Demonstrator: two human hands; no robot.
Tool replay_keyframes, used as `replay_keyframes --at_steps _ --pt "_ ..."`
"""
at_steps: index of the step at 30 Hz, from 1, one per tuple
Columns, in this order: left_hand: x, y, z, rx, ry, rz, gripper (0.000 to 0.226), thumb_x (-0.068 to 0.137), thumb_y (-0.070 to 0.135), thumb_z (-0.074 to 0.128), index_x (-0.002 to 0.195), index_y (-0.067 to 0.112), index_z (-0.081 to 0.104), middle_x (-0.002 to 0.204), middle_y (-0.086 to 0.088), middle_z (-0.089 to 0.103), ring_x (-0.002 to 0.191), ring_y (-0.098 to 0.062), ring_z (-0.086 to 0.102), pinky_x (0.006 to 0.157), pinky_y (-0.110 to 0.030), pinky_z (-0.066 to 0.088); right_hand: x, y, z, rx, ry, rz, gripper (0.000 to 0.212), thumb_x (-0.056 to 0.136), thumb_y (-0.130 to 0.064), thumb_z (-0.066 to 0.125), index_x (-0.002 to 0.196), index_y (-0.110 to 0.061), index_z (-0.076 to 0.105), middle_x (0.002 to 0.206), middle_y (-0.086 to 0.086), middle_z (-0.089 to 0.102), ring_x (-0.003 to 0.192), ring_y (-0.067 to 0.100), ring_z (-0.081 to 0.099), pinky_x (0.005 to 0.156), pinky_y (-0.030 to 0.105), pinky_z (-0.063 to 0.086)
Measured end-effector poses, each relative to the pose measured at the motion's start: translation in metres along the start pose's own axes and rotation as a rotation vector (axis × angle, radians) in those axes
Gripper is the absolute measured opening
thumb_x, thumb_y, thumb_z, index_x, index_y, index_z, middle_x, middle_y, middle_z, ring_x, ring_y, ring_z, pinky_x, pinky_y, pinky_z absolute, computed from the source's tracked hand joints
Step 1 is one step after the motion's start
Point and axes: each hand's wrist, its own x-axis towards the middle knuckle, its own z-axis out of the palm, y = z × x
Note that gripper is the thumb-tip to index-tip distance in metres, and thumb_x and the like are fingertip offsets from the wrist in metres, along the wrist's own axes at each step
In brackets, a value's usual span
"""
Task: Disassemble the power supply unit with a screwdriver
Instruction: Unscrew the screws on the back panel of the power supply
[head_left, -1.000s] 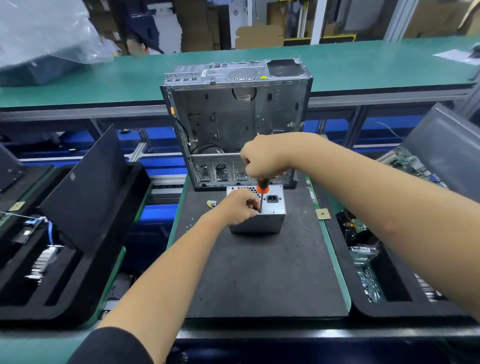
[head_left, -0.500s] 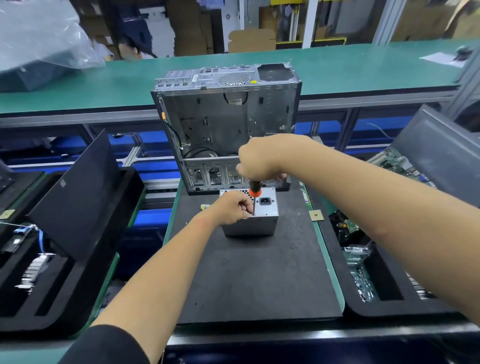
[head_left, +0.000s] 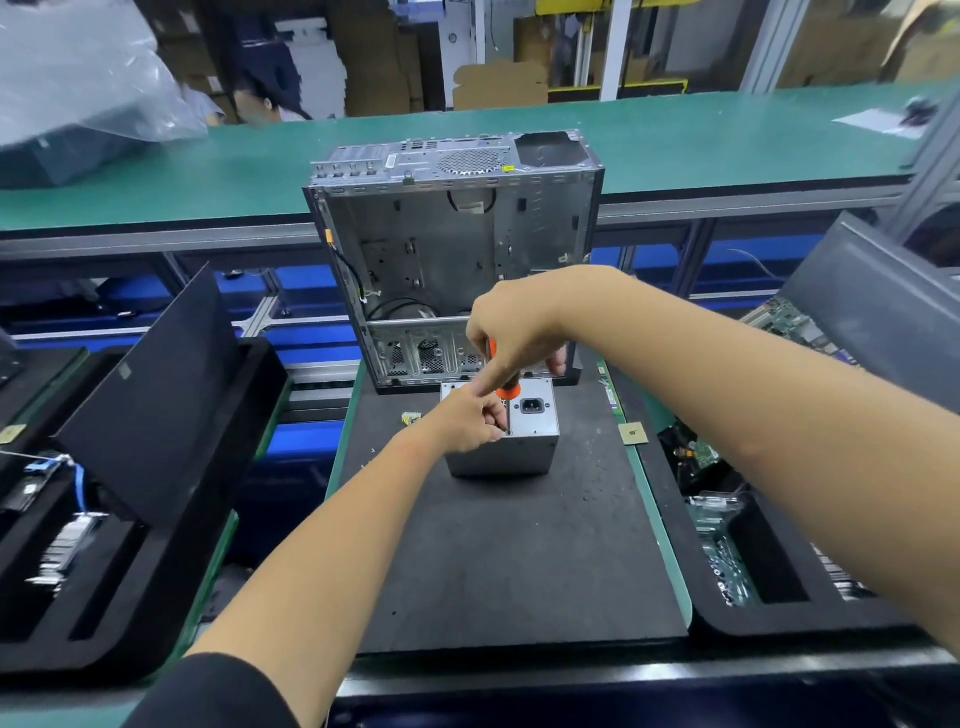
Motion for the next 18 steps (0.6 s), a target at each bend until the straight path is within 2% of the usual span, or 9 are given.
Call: replay_keyframes --at_steps 2,3,5,7,10,12,14,16,18 --pt "0.0 0.0 0.0 0.011 -0.012 0.011 0.012 0.082 -0.004 0.063 0.079 0.008 0.064 0.065 0.003 0.052 0.057 -0.003 0.046 0.053 -0.006 0.036 -0.001 -0.005 0.002 0.027 -0.017 0.138 0.079 0.081 -0.083 0.033 0.075 -0.016 0.073 0.056 0.004 0.07 0.043 0.018 0.067 0.055 0.028 0.049" --pt "-0.001 0.001 -0.001 0.014 -0.014 0.02 0.012 0.081 -0.006 0.063 0.08 0.005 0.065 0.065 0.002 0.052 0.057 -0.004 0.046 0.053 -0.006 0.036 0.001 -0.006 0.002 0.036 -0.007 0.175 0.084 0.085 -0.08 0.024 0.074 -0.014 0.073 0.049 0.006 0.066 0.04 0.018 0.065 0.057 0.029 0.048" --pt "-0.002 0.002 -0.001 0.014 -0.012 0.026 0.013 0.081 -0.007 0.063 0.079 0.006 0.065 0.063 0.003 0.051 0.055 -0.004 0.046 0.052 -0.004 0.036 0.004 -0.005 0.002 0.023 0.026 0.186 0.065 0.098 -0.053 0.027 0.081 -0.005 0.068 0.047 0.009 0.065 0.038 0.019 0.061 0.058 0.028 0.048" --pt "-0.002 0.003 -0.002 0.015 -0.012 0.028 0.015 0.081 -0.007 0.063 0.078 0.009 0.064 0.062 0.004 0.051 0.054 -0.003 0.046 0.052 -0.005 0.036 0.003 -0.001 0.0 -0.006 0.059 0.125 0.04 0.096 -0.033 0.039 0.086 -0.003 0.064 0.057 0.01 0.069 0.048 0.022 0.063 0.059 0.028 0.051" --pt "-0.001 0.004 -0.002 0.027 -0.013 0.032 0.018 0.08 -0.007 0.064 0.076 0.011 0.064 0.06 0.005 0.052 0.053 -0.003 0.046 0.051 -0.006 0.036 -0.002 0.006 -0.002 -0.096 0.084 0.004 0.022 0.086 -0.028 0.061 0.094 -0.009 0.067 0.083 0.005 0.07 0.074 0.019 0.062 0.064 0.029 0.047" --pt "0.0 0.004 -0.003 0.036 -0.014 0.032 0.015 0.08 -0.007 0.064 0.078 0.008 0.066 0.06 0.006 0.052 0.052 -0.002 0.045 0.051 -0.005 0.036 -0.006 0.01 -0.004 -0.047 0.099 -0.068 0.015 0.079 -0.023 0.072 0.092 -0.018 0.067 0.091 -0.004 0.066 0.079 0.013 0.058 0.064 0.027 0.044" --pt "0.0 0.004 -0.003 0.047 -0.016 0.042 0.011 0.079 -0.006 0.065 0.081 0.004 0.068 0.06 0.006 0.052 0.053 -0.002 0.045 0.051 -0.004 0.036 -0.008 0.01 -0.003 0.083 0.073 -0.125 0.018 0.074 -0.011 0.072 0.09 -0.02 0.068 0.094 -0.008 0.067 0.084 0.012 0.059 0.067 0.026 0.045" --pt "0.0 0.003 -0.004 0.045 -0.021 0.05 0.01 0.079 -0.006 0.064 0.082 0.003 0.068 0.061 0.006 0.053 0.054 -0.002 0.045 0.052 -0.005 0.036 -0.008 0.007 0.0 0.165 0.027 -0.129 0.02 0.071 -0.003 0.068 0.083 -0.019 0.07 0.091 -0.004 0.069 0.083 0.014 0.061 0.068 0.029 0.05" --pt "-0.001 0.004 -0.005 0.046 -0.021 0.057 0.01 0.079 -0.007 0.064 0.082 0.002 0.068 0.061 0.005 0.053 0.055 -0.002 0.046 0.053 -0.005 0.037 -0.007 0.004 0.005 0.24 0.029 -0.083 0.007 0.078 -0.012 0.067 0.075 -0.018 0.069 0.083 -0.001 0.07 0.073 0.018 0.064 0.066 0.034 0.056"
